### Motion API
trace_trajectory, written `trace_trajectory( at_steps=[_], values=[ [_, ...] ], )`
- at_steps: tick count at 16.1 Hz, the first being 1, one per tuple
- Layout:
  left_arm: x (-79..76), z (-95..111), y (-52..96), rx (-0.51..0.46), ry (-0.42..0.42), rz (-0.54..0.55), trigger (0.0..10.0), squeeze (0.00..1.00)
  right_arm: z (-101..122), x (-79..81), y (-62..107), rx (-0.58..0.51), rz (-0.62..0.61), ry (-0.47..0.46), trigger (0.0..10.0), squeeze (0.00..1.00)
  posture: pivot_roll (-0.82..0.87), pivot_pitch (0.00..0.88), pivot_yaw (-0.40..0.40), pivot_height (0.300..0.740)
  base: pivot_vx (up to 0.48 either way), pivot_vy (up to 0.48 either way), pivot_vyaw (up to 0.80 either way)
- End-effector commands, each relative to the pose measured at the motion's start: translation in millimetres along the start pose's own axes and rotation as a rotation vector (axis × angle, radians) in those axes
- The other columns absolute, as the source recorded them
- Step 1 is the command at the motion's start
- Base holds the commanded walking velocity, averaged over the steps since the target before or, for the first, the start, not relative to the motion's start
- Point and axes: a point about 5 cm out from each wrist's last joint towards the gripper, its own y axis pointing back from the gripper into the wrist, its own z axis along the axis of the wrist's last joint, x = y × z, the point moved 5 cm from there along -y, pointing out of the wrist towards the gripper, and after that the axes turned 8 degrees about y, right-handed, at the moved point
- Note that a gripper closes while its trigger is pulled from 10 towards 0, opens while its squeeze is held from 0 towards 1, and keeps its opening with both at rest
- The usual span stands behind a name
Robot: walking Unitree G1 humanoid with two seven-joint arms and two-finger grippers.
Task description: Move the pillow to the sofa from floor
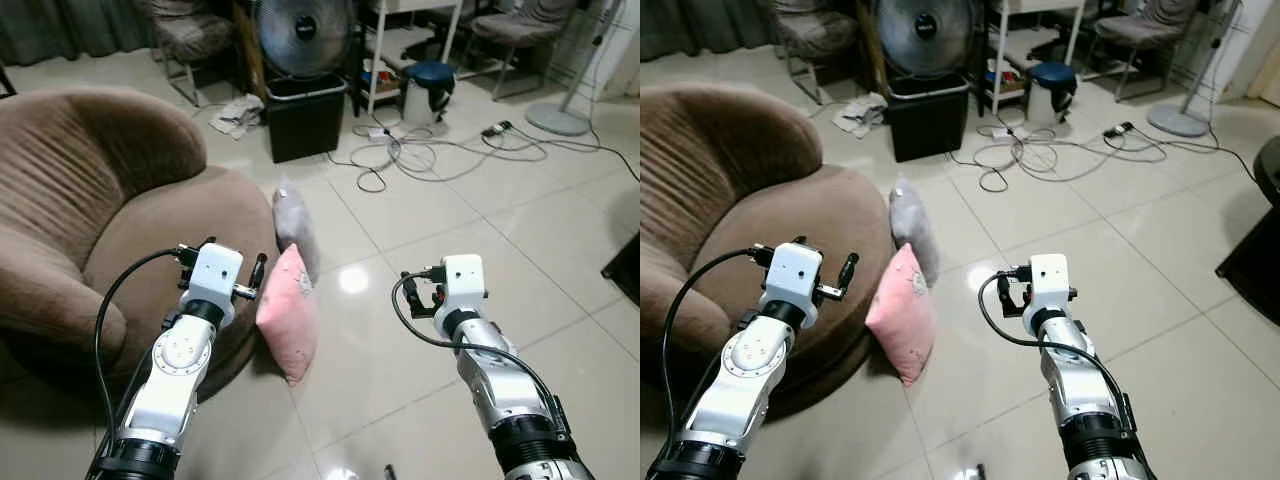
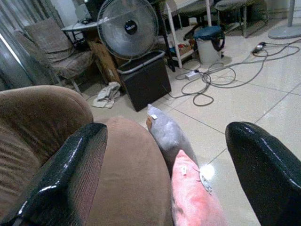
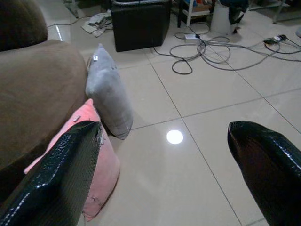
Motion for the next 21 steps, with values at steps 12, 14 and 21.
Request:
trace_trajectory(
  at_steps=[12,14,21],
  values=[
    [5.4,-13.6,5.0,0.027,0.000,0.002,10.0,0.00,-1.0,-0.6,-1.0,0.008,0.016,0.033,10.0,0.00,0.03,0.000,-0.001,0.740,0.297,0.000,-0.12],
    [4.8,-14.0,5.1,0.026,0.000,0.001,10.0,0.00,-1.4,-0.3,-1.2,0.009,0.019,0.036,10.0,0.00,0.04,0.000,-0.005,0.740,0.300,0.000,0.00],
    [2.9,-15.7,5.5,0.030,-0.002,-0.007,10.0,0.00,-1.8,1.1,-1.5,0.010,0.027,0.037,10.0,0.00,0.04,0.000,-0.005,0.740,0.298,0.000,-0.13]
  ],
)
